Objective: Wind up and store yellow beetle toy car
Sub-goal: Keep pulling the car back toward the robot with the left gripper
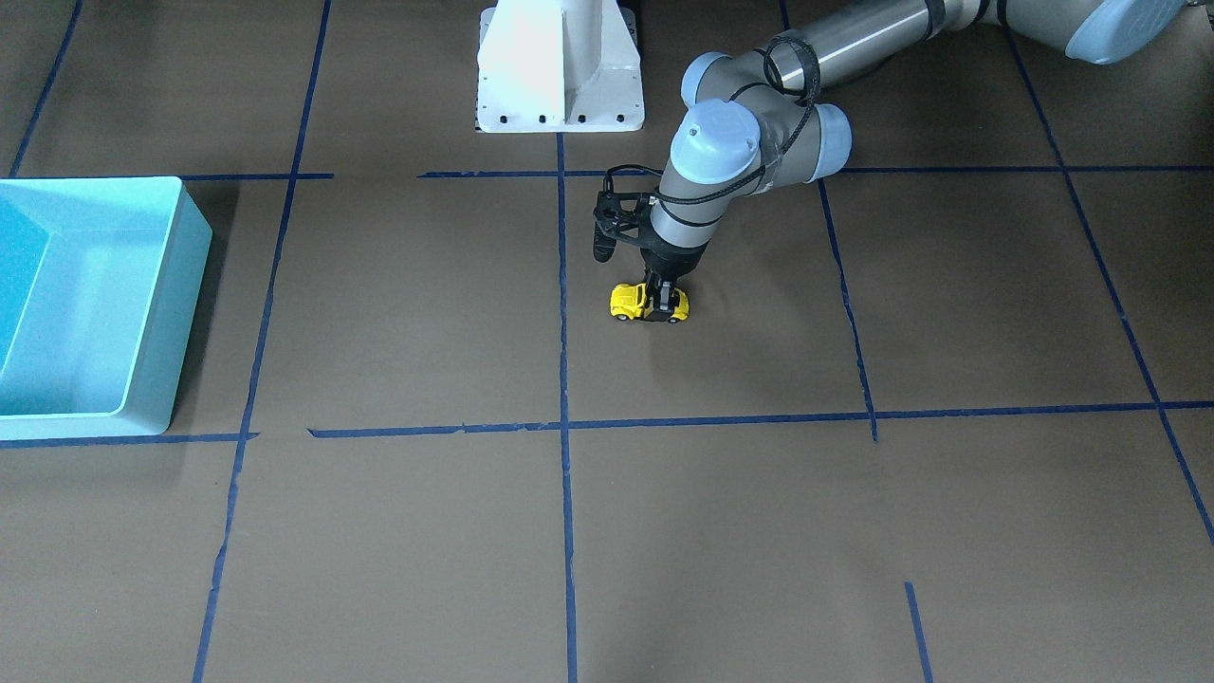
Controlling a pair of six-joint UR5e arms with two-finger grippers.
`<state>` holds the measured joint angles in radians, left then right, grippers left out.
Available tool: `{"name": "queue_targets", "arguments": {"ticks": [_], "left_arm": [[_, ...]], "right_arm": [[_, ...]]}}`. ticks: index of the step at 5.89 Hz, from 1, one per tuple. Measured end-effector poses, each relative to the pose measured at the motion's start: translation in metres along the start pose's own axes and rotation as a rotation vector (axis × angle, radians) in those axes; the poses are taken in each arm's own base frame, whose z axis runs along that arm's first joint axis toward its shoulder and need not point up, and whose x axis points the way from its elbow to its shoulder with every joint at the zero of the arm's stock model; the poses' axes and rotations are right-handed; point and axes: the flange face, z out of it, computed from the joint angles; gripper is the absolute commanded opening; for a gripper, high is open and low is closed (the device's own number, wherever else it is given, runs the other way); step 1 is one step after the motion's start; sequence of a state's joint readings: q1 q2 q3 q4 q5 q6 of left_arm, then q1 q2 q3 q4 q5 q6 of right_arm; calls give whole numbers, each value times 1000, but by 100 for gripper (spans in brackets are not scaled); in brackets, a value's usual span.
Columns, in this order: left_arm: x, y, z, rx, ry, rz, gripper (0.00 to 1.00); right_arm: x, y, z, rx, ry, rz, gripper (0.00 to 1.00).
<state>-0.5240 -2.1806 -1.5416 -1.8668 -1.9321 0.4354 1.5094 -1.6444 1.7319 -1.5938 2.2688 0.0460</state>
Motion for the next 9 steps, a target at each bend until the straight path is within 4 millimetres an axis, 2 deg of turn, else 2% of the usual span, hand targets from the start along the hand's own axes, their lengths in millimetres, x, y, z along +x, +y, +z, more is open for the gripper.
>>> {"name": "queue_targets", "arguments": {"ticks": [9], "left_arm": [[10,17,-3,-3,3,1,36]], "right_arm": [[0,0,1,-2,0,0,100]]}}
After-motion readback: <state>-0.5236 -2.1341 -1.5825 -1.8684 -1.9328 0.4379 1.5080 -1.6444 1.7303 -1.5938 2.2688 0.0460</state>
